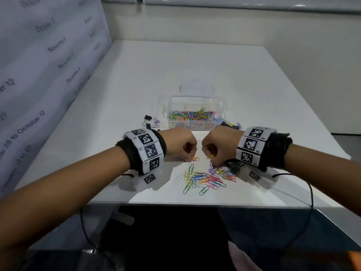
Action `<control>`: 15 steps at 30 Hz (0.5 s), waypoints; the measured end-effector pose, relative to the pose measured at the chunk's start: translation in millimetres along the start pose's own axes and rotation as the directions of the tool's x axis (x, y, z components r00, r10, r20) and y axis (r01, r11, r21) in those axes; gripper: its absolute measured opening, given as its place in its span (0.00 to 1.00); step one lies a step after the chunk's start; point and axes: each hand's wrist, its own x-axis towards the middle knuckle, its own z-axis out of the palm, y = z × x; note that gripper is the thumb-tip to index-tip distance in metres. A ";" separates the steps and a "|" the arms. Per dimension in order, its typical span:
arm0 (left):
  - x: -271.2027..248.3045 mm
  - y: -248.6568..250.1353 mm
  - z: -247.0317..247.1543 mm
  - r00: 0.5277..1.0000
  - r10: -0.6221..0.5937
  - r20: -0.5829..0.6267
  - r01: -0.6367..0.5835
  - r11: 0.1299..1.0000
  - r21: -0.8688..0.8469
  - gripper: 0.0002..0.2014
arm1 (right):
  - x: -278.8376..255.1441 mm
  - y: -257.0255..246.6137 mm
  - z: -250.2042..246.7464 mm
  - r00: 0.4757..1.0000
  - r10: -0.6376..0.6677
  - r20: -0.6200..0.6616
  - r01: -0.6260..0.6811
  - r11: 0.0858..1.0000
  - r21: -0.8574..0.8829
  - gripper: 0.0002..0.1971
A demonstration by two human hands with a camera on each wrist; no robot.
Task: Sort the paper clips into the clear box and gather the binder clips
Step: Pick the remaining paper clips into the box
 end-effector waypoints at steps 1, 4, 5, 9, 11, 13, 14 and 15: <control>-1.4 1.8 0.2 1.000 -0.004 -0.005 0.004 1.000 0.011 0.05 | -0.1 -1.8 -0.2 1.000 0.008 0.002 -0.008 1.000 -0.006 0.07; -6.1 9.0 2.8 0.999 -0.038 -0.018 0.039 0.998 0.059 0.03 | -0.9 -4.0 0.2 0.999 0.037 -0.011 -0.037 0.999 -0.004 0.07; -7.7 11.5 3.7 0.999 -0.044 -0.024 0.046 0.996 0.080 0.04 | -1.0 -3.5 0.3 0.998 0.052 -0.018 -0.052 0.999 0.006 0.07; -8.6 19.0 6.1 0.996 -0.075 -0.037 0.081 0.978 0.194 0.07 | -1.6 -0.4 -0.3 0.998 0.053 0.013 -0.053 0.998 0.016 0.06; -6.2 20.5 5.5 0.995 -0.094 -0.034 0.099 0.973 0.208 0.07 | -3.3 2.5 -1.7 0.998 0.058 0.040 -0.059 0.998 0.014 0.06; -4.5 20.1 3.8 0.993 -0.113 -0.034 0.117 0.980 0.159 0.07 | -5.4 6.5 -8.1 0.996 0.093 -0.004 -0.093 0.995 0.024 0.07; -4.0 19.3 2.5 0.992 -0.121 -0.033 0.124 0.983 0.133 0.07 | -5.6 9.0 -14.9 0.992 0.115 -0.043 -0.114 0.993 0.036 0.10; -3.4 18.0 1.2 0.992 -0.124 -0.032 0.127 0.986 0.107 0.08 | -4.9 12.0 -22.9 0.987 0.136 -0.088 -0.130 0.989 0.069 0.12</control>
